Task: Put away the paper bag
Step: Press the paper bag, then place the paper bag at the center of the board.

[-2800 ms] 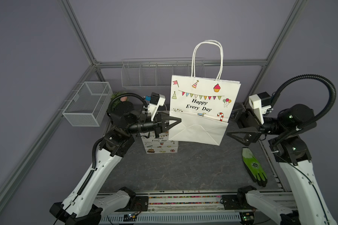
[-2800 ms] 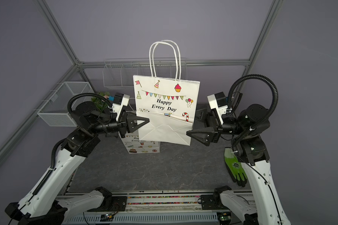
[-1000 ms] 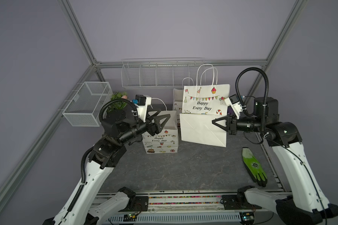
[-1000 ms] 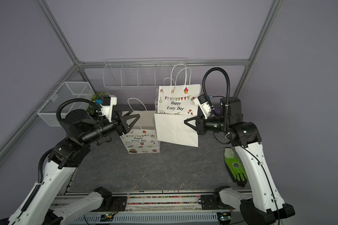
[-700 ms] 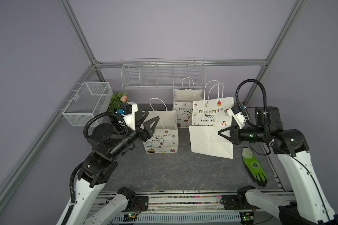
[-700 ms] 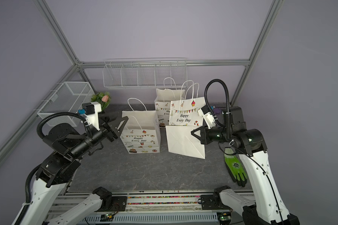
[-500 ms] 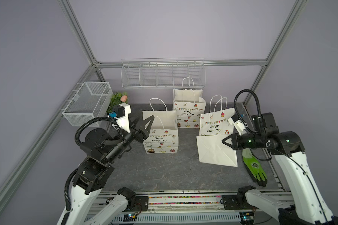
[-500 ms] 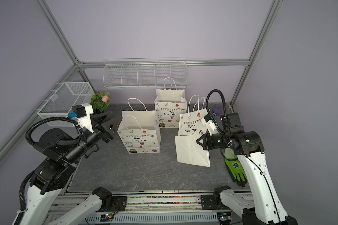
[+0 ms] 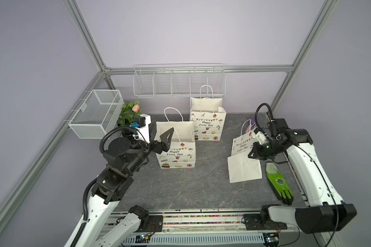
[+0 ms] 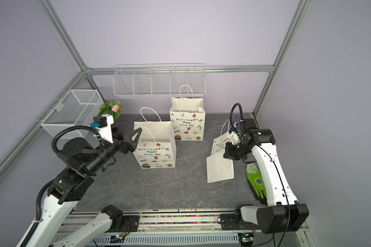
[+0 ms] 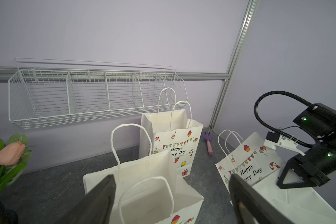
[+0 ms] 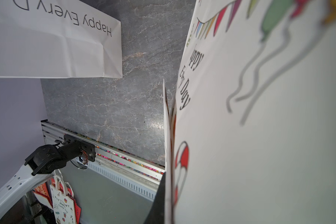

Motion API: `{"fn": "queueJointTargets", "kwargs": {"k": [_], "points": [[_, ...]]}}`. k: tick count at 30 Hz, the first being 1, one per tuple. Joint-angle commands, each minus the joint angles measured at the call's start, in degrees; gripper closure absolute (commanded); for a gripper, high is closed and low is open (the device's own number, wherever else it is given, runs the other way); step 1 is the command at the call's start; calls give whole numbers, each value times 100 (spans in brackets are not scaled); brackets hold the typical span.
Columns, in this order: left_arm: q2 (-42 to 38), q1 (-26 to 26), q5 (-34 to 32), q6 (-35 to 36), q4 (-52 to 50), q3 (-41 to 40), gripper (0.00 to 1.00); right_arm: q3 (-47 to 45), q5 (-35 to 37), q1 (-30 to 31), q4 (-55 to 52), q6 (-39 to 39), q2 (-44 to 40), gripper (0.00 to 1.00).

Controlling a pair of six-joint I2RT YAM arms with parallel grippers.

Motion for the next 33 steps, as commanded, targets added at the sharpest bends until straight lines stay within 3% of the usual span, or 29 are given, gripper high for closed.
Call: {"fn": "queueJointTargets", "kwargs": {"k": [1,8,13,29,33], "points": [[355,37,-320,-74,461,-392,3,-129,-82,-51,220,-193,279,93],[308,57,-1243,-155,731,-751,0,-471,-519,-84,724,-276,833,93],[64,80,-1477,-212,892,-949,0,-737,-478,-188,857,-286,1245,93],[79,124,-1444,-211,918,-1026,0,-847,950,-574,962,-282,2697,91],[46,131,-1451,-209,919,-1039,0,-680,1227,-776,924,-286,2943,85]]}}
